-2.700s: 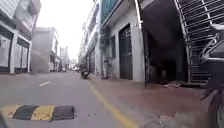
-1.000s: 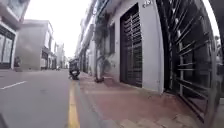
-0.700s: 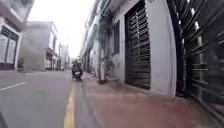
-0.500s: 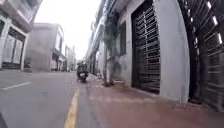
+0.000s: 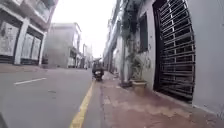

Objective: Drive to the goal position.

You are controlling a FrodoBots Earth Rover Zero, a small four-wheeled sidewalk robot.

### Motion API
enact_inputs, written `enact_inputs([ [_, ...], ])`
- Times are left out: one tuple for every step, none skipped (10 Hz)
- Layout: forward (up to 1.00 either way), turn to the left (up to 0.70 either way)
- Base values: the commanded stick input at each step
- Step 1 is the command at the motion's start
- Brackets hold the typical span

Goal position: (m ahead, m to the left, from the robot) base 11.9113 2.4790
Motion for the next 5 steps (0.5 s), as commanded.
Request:
enact_inputs([
  [0.85, 0.34],
  [0.85, 0.34],
  [0.85, 0.34],
  [0.85, 0.34],
  [0.94, 0.38],
])
